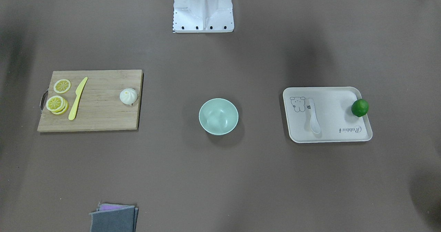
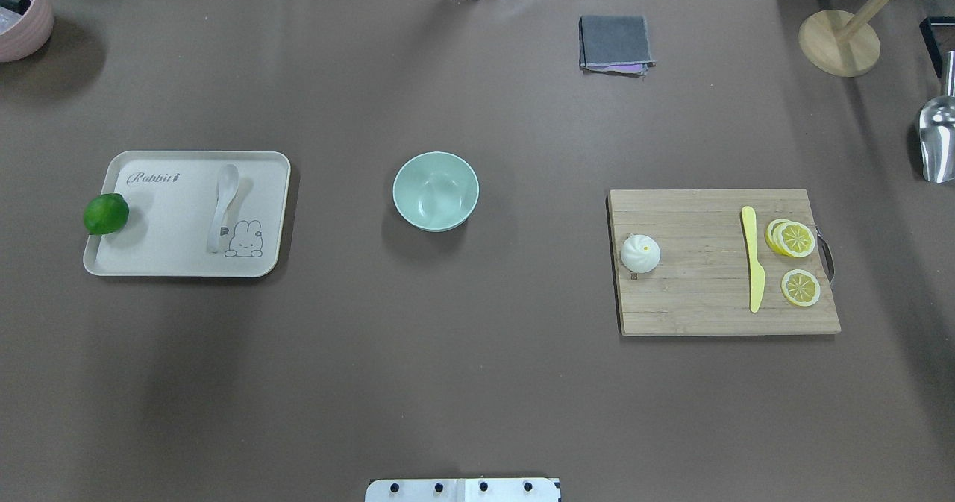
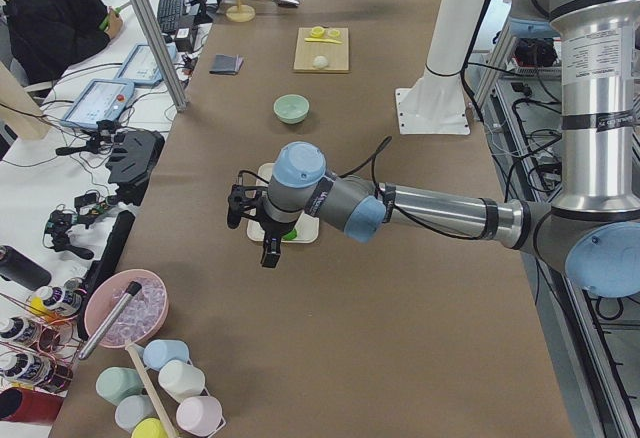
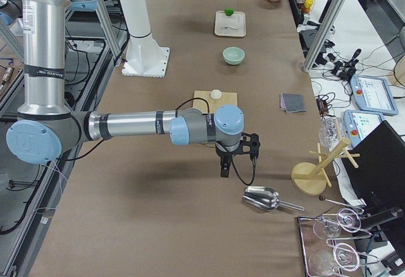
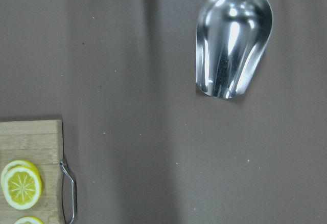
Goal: Put spoon and bun in bowl
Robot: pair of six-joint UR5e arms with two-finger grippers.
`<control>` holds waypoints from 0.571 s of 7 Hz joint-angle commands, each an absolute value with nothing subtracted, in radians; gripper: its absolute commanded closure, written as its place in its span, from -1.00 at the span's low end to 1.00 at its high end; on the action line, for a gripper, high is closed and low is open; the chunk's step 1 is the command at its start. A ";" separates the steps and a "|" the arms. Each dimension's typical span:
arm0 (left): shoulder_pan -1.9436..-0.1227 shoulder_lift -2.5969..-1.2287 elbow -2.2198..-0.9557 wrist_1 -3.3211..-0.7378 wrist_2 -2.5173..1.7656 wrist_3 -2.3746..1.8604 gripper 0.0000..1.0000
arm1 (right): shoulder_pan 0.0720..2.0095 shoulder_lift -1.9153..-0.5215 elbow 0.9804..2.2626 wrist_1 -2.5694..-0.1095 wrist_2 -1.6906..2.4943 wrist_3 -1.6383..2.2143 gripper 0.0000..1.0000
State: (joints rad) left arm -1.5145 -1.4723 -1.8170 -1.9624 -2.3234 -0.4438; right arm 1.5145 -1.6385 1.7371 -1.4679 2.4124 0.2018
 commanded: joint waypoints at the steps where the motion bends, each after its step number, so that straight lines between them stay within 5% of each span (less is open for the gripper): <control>1: -1.442 -1.534 -1.816 -2.037 -2.322 -0.443 -0.96 | 1.452 -1.625 1.732 -1.297 2.407 0.204 -1.00; 4: -1.352 -1.641 -1.806 -2.120 -2.324 -0.580 -0.96 | 1.398 -1.588 1.775 -1.249 2.492 0.421 -1.00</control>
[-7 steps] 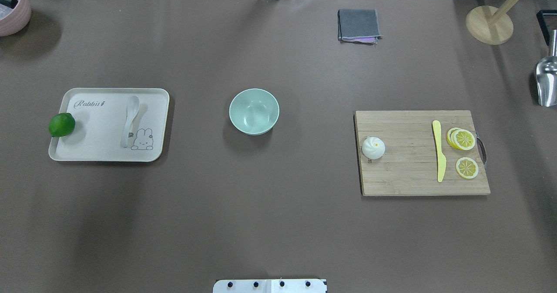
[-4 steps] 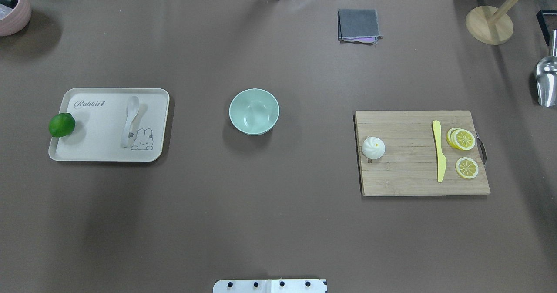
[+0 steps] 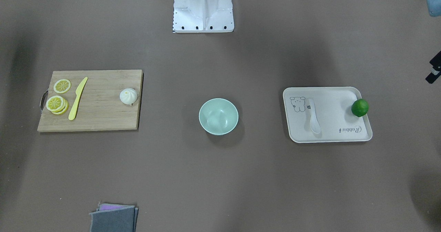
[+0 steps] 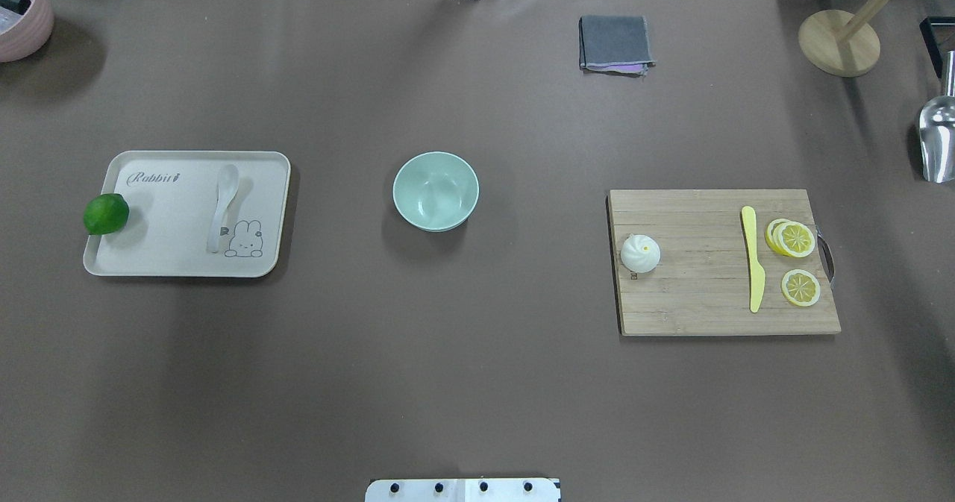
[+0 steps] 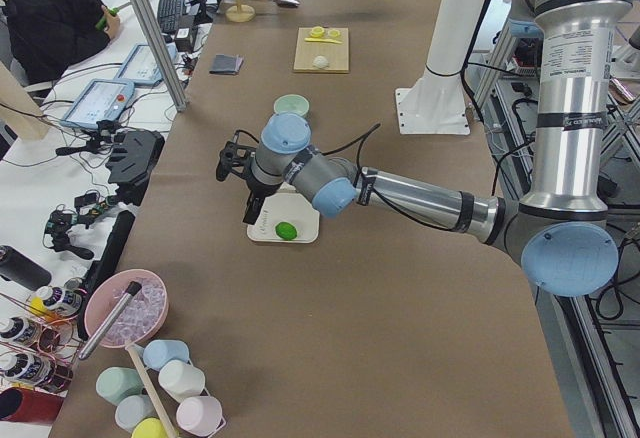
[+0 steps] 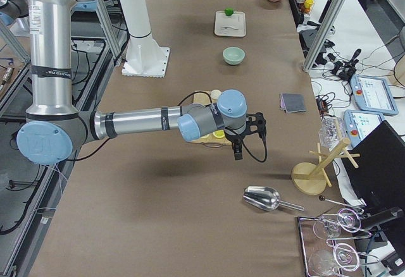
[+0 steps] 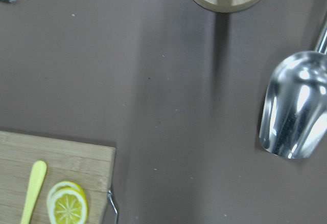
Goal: Put spoon and bun in bowl
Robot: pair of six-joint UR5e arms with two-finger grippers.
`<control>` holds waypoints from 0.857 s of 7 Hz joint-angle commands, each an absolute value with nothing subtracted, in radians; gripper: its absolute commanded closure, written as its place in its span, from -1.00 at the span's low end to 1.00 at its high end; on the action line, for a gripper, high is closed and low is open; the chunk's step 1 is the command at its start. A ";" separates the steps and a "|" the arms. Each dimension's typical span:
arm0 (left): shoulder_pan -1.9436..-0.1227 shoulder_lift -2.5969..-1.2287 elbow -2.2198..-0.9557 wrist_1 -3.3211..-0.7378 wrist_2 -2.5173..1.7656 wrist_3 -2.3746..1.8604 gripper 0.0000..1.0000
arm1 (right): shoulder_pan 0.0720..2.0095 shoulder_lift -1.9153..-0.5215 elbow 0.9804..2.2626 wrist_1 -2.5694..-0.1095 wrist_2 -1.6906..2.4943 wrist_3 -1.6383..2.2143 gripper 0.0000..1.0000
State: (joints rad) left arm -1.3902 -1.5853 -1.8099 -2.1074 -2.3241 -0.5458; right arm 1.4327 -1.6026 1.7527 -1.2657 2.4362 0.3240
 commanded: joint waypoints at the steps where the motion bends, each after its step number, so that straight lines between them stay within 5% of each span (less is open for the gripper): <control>1: -1.262 -1.652 -1.793 -2.111 -2.309 -0.590 -0.96 | 1.361 -1.569 1.784 -1.237 2.493 0.478 -1.00; 6: -0.885 -1.706 -1.819 -2.109 -1.844 -1.011 -0.96 | 1.189 -1.575 1.756 -0.977 2.372 0.640 -1.00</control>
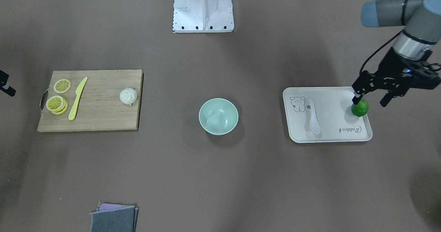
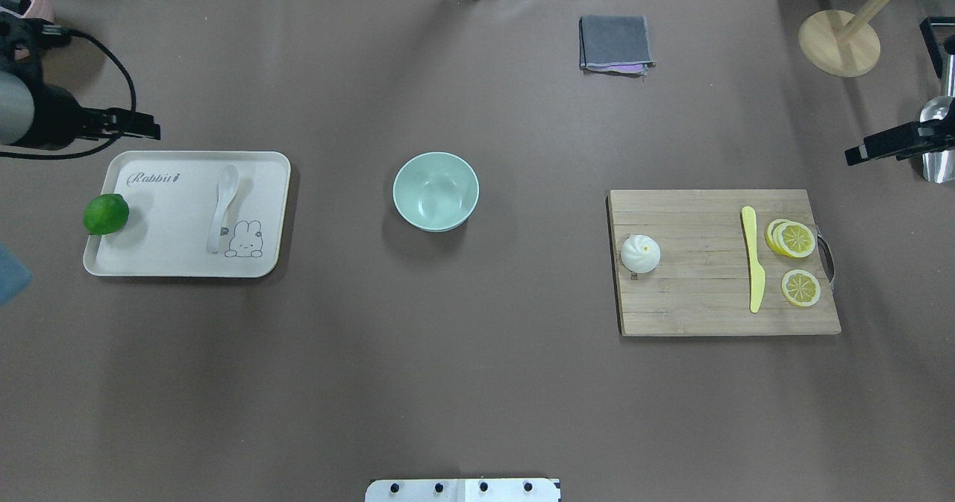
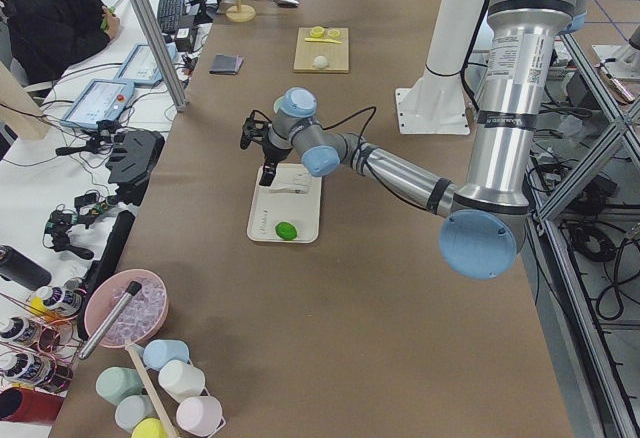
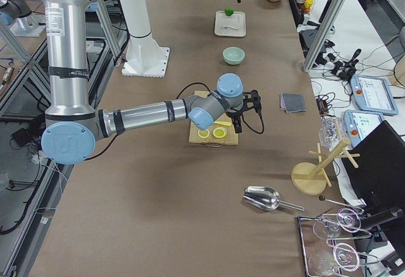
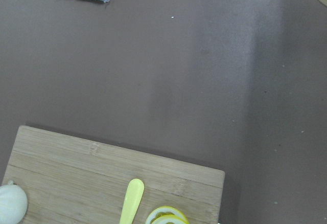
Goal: Put spoon and bun in bowl
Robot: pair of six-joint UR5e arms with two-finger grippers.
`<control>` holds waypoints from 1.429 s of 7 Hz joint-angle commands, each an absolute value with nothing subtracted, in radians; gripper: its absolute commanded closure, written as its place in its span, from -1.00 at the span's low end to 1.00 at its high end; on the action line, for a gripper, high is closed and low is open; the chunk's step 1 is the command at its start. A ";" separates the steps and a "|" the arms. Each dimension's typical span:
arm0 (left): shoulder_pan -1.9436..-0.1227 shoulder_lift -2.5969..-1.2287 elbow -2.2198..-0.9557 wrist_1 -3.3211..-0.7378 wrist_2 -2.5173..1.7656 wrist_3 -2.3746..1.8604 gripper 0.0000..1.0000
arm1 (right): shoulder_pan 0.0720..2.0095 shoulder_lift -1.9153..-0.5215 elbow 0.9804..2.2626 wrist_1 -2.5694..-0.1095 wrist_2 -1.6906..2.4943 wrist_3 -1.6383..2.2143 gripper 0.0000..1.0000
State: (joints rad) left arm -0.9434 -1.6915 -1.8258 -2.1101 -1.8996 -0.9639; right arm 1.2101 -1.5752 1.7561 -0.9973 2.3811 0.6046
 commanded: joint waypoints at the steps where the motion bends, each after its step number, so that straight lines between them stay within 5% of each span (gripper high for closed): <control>1: -0.841 -1.707 -1.815 -2.111 -1.832 -1.093 -0.96 | 1.175 -1.562 1.758 -0.976 2.352 0.682 -1.00; 10: -0.677 -1.753 -1.660 -2.209 -1.677 -1.143 -0.93 | 1.049 -1.502 1.767 -0.976 2.272 0.779 -1.00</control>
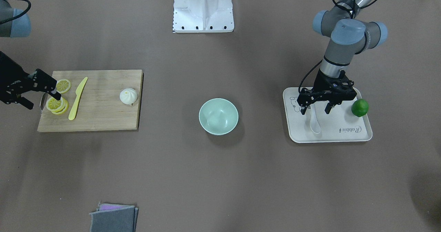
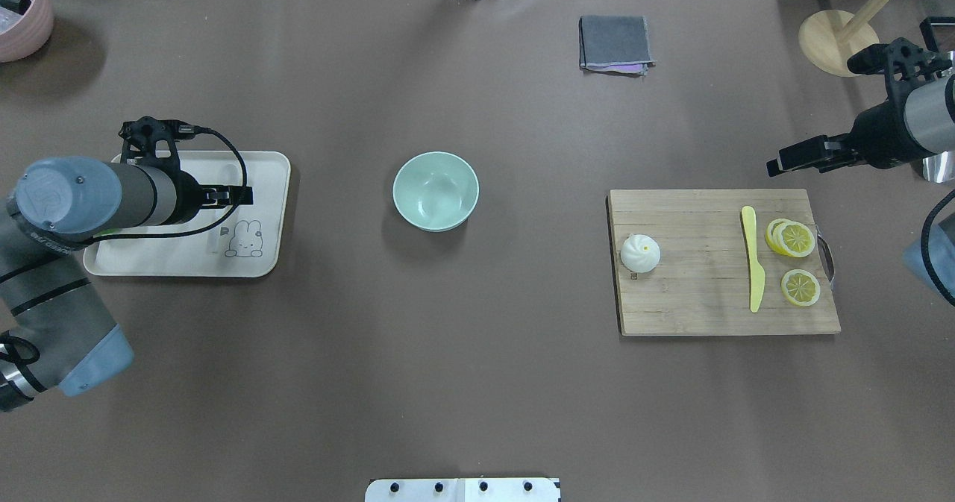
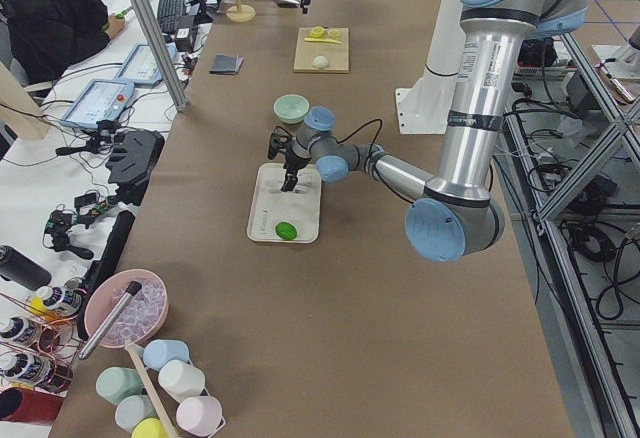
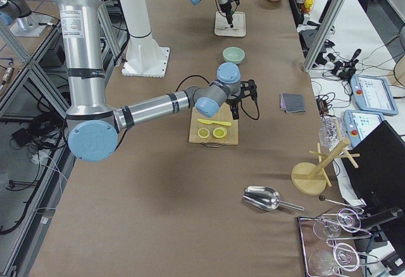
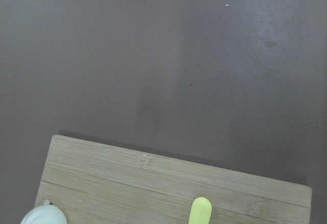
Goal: Put spoon and bun in bowl
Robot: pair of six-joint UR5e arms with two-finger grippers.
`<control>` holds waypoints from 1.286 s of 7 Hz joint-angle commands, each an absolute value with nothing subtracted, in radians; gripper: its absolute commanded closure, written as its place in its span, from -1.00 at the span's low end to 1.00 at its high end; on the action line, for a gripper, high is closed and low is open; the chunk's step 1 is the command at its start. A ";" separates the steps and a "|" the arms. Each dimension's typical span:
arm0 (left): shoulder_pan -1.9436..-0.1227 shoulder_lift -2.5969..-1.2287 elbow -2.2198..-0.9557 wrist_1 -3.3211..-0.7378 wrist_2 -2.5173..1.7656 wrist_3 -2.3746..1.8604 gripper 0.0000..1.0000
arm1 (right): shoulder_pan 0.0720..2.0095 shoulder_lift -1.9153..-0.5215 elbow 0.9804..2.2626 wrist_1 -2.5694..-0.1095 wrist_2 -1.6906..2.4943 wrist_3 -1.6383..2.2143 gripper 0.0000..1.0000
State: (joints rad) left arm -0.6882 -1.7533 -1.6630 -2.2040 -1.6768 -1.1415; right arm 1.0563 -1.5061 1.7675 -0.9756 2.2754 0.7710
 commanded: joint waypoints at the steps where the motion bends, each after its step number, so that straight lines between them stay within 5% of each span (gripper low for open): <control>1: -0.673 -1.752 -1.660 -2.207 -1.677 -1.141 -0.79 | 1.049 -1.500 1.767 -0.976 2.272 0.779 -1.00; 3: -0.664 -1.749 -1.657 -2.207 -1.677 -1.140 -0.28 | 1.039 -1.494 1.767 -0.976 2.258 0.779 -1.00; 7: -0.661 -1.740 -1.655 -2.209 -1.677 -1.134 -0.09 | 1.016 -1.479 1.770 -0.976 2.247 0.834 -1.00; 9: -0.663 -1.736 -1.655 -2.207 -1.680 -1.132 0.68 | 1.005 -1.476 1.769 -0.976 2.235 0.838 -1.00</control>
